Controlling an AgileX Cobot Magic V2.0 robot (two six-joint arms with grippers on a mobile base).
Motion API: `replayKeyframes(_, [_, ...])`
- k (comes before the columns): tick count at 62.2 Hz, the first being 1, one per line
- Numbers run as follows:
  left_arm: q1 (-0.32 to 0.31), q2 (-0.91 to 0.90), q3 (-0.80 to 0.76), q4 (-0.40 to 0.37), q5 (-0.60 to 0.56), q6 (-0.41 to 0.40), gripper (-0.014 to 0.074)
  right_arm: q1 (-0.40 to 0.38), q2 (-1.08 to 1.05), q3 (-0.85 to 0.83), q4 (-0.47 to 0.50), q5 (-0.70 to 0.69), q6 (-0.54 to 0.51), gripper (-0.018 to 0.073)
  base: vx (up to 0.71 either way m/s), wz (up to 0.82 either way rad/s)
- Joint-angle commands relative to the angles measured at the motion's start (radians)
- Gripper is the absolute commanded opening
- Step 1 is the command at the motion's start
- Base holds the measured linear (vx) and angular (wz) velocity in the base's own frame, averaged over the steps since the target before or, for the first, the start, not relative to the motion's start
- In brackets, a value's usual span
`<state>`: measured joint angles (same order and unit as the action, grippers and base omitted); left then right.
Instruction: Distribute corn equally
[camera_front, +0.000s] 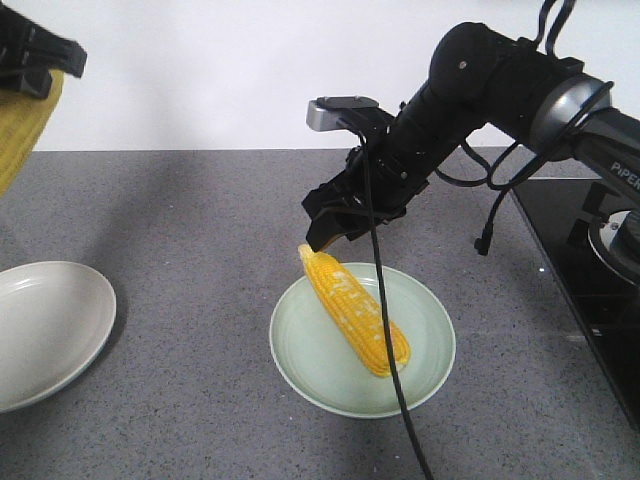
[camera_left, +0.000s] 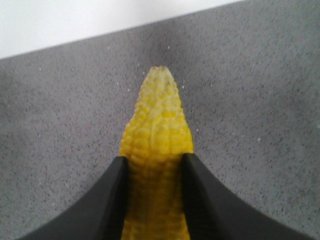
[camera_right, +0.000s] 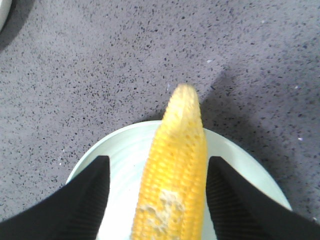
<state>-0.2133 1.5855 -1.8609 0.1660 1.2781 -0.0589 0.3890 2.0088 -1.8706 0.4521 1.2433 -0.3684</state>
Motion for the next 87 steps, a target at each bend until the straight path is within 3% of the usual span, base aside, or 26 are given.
replayKeyframes(1, [0.013,-0.041,0.023,0.012,-0.025,-0.016,-0.0006,0.015,-0.060,-0.023,-0.003,0.048,0.007,0.0424,0.00,0.00])
replayKeyframes(37, [0.158,-0.040,0.328,0.004,-0.069,-0.023,-0.0006,0.013,-0.307,-0.023,-0.029,0.046,0.012,0.0395,0.00,0.00])
replayKeyframes(65, [0.166,0.013,0.350,0.008,-0.129,-0.022,0.0001,0.013,-0.486,-0.023,-0.047,0.046,0.009,0.0380,0.00,0.00])
replayKeyframes(87, [0.166,0.052,0.350,0.004,-0.135,-0.044,0.0098,0.013,-0.507,-0.023,-0.057,0.046,0.009,0.0380,0.00,0.00])
